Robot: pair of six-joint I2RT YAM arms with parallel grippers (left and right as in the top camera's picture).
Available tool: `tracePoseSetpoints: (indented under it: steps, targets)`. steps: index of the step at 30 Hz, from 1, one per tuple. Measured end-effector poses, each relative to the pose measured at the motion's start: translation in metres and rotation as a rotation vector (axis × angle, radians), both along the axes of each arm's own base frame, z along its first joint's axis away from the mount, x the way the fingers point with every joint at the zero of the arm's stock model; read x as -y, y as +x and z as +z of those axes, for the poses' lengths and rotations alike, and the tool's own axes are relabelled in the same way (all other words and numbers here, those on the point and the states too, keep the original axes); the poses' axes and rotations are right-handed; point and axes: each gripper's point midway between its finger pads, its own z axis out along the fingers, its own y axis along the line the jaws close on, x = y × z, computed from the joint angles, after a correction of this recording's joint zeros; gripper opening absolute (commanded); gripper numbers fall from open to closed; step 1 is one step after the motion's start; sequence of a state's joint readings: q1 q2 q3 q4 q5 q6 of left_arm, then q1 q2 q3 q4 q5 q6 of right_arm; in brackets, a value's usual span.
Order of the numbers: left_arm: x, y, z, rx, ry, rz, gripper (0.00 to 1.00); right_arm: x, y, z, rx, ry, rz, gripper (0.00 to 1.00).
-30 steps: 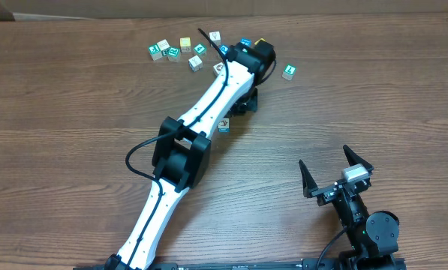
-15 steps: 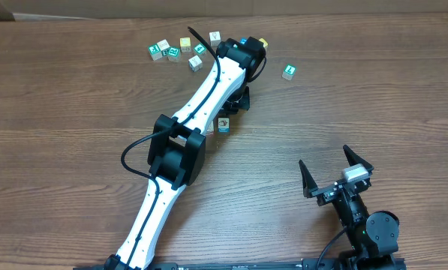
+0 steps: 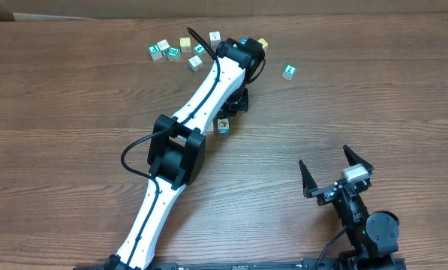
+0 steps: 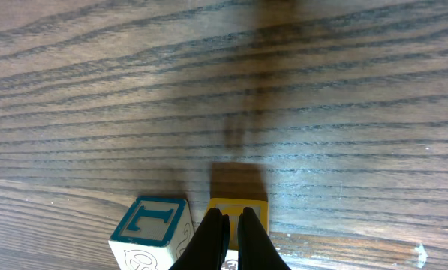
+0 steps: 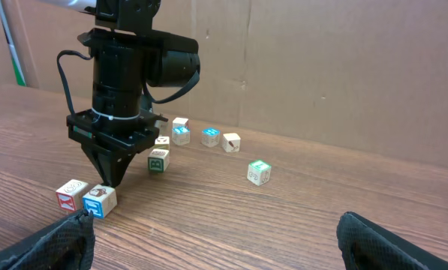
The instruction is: Form a horizontal line
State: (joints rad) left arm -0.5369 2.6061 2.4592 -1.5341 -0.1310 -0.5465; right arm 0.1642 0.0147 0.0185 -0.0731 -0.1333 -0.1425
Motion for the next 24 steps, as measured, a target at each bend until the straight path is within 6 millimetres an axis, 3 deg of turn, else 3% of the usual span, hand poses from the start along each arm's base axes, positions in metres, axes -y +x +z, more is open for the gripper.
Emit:
tracePoseSetpoints:
  steps: [15,24]
  targets:
    - [0.002,0.005,-0.001,0.02,-0.012,0.002,0.04,0.0,0.0,0.0,0.001,0.0,0.001,1.0]
    - [0.019,0.007,-0.002,0.015,-0.1,-0.005,0.04,0.0,0.0,0.0,0.001,0.0,0.001,1.0]
